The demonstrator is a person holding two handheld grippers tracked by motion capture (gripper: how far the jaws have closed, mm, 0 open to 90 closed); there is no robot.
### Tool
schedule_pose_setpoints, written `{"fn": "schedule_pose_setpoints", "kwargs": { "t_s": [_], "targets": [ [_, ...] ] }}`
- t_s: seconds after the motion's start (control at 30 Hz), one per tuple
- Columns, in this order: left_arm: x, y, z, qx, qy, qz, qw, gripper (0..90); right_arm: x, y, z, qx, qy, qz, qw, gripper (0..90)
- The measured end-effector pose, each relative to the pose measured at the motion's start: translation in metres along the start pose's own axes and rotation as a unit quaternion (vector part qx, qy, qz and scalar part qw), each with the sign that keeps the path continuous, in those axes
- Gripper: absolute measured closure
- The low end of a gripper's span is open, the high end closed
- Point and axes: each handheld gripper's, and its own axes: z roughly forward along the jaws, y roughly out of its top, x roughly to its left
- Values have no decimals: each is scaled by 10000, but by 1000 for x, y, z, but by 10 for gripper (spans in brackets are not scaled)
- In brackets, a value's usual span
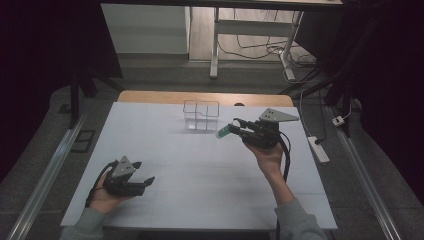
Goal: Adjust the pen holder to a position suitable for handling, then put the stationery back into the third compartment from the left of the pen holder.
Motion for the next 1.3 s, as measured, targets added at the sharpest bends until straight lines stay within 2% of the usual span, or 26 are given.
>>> {"fn": "schedule_pose_setpoints", "kwargs": {
  "t_s": [0.57,0.73,1.03,1.3],
  "targets": [
    [0,0,1,6,-13,16,10000,269,-7,7,8,-36,-83,-28,10000,638],
    [0,1,1,-10,-2,14,10000,269,-13,11,17,-98,-71,21,9999,638],
    [0,1,1,-21,-31,28,10000,268,-19,16,34,60,-147,-8,9999,638],
    [0,1,1,-20,-34,27,10000,268,-24,18,40,126,-225,16,9997,638]
  ]
}}
